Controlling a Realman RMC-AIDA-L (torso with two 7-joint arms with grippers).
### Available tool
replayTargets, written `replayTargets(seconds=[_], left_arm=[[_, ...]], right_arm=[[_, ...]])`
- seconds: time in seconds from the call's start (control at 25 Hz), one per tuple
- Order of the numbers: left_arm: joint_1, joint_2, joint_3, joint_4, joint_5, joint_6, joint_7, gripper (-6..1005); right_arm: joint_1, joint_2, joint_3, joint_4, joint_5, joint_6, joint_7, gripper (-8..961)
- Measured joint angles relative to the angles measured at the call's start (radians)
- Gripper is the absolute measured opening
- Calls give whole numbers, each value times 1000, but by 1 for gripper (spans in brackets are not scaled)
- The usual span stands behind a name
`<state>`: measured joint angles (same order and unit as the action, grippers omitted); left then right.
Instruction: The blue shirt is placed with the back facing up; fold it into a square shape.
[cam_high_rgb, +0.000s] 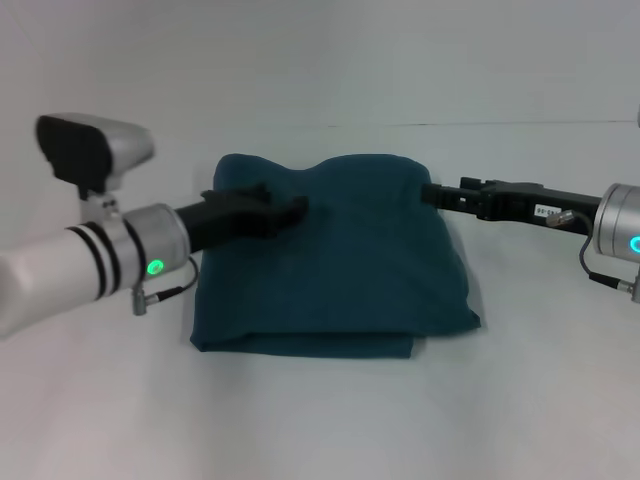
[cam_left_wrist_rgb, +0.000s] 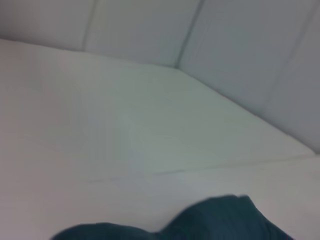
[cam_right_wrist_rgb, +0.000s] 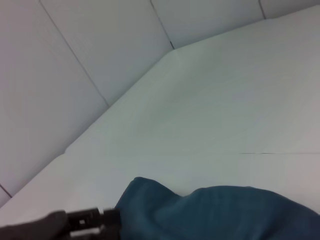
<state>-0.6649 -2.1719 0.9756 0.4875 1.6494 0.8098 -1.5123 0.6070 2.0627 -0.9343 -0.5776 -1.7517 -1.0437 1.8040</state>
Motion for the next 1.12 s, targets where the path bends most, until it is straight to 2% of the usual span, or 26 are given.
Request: replayTargets(seconds=[0.28,0.48,0.6,0.84,0.92,0.96,1.12], left_arm=[[-77,-5,19,-126,-12,-117,114,598],[-100,-5,20,-171,-24,-194,149,599],[-94,-5,20,-167,-25,-173,150,600],[-54,-3,8,-89,-41,2,151,601],[-54,-3,8,-89,-41,2,151,601],[-47,-4,7,-76,-93,10,185,601],[-59,-5,10,-99,-158,-1,252,602]], right_arm=[[10,-1,0,-2,0,13,3,857],[13,-1,0,-2,0,14,3,858],[13,-1,0,-2,0,18,3,858],[14,-3,0,-2,0,22,3,859],[14,-3,0,-2,0,22,1,859],[14,-3,0,-2,0,22,1,859],[14,-1,0,-2,3,23,-2,860]])
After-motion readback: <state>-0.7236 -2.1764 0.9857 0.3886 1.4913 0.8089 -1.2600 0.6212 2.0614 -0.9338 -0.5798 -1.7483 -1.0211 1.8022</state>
